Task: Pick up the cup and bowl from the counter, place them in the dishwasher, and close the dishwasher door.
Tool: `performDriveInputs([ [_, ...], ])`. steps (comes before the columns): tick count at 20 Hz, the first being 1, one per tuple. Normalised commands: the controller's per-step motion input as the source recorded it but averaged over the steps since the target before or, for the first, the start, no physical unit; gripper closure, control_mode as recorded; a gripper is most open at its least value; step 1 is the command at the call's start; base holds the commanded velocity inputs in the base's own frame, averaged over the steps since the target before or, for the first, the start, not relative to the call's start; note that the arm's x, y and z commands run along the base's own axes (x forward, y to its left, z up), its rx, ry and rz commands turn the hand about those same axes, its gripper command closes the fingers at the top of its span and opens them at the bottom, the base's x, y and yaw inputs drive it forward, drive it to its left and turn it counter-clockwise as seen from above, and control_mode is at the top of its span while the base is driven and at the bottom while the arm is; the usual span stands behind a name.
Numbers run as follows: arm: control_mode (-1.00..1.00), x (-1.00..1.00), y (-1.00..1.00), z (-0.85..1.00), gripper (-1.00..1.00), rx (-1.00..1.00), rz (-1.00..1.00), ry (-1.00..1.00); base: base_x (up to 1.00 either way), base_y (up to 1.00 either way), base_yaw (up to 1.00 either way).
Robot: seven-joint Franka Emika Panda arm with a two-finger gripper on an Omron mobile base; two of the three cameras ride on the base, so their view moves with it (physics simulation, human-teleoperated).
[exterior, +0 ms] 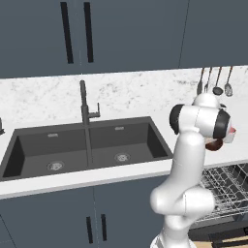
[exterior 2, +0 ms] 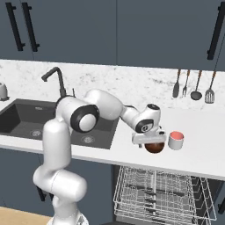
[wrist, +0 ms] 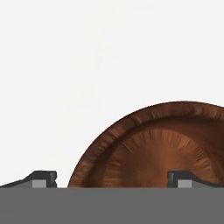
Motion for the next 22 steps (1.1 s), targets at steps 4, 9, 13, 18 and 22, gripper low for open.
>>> performDriveInputs([
  [4,-1.00,0.00,0.00,-0.18,1.00,0.00,0.04,0.00,0.00,0.00,0.00],
  [9,-1.00,-0.01,0.00,-0.13,1.00,0.00,0.04,0.00,0.00,0.00,0.00],
  [13,-1.00,-0.73,0.29,0.00,1.00,-0.05,0.14,-0.21,0.00,0.00,0.00],
  [18,-1.00,-1.00,0.61,0.00,1.00,0.00,0.11,-0.26,0.00,0.00,0.00],
  [22,-1.00,-1.00,0.76,0.00,1.00,-0.03,0.18,-0.16,0.00,0.00,0.00],
])
